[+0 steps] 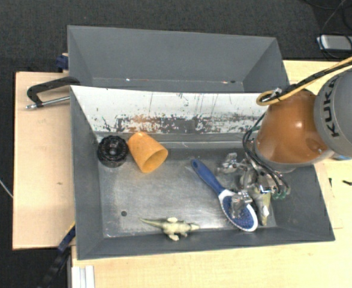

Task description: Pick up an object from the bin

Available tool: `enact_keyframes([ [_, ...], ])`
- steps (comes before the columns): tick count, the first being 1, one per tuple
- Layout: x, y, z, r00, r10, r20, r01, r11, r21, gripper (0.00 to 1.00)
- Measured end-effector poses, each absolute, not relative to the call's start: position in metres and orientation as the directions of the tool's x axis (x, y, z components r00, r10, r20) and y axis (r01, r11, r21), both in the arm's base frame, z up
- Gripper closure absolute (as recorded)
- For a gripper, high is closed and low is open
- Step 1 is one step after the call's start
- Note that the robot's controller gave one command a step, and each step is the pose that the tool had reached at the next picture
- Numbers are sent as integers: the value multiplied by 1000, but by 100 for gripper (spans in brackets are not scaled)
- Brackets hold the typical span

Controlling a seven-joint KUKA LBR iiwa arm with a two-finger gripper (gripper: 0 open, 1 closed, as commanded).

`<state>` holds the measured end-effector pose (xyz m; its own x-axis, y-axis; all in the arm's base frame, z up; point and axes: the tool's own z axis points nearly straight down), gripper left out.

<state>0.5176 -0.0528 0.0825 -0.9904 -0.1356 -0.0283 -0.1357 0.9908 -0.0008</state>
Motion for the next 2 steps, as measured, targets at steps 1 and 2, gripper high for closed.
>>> enact_keyframes([
  [1,511,-55,81,-991,-135,-1,-135,991,0,100],
  [2,516,-53,80,-990,-135,-27,-135,991,-1,0],
])
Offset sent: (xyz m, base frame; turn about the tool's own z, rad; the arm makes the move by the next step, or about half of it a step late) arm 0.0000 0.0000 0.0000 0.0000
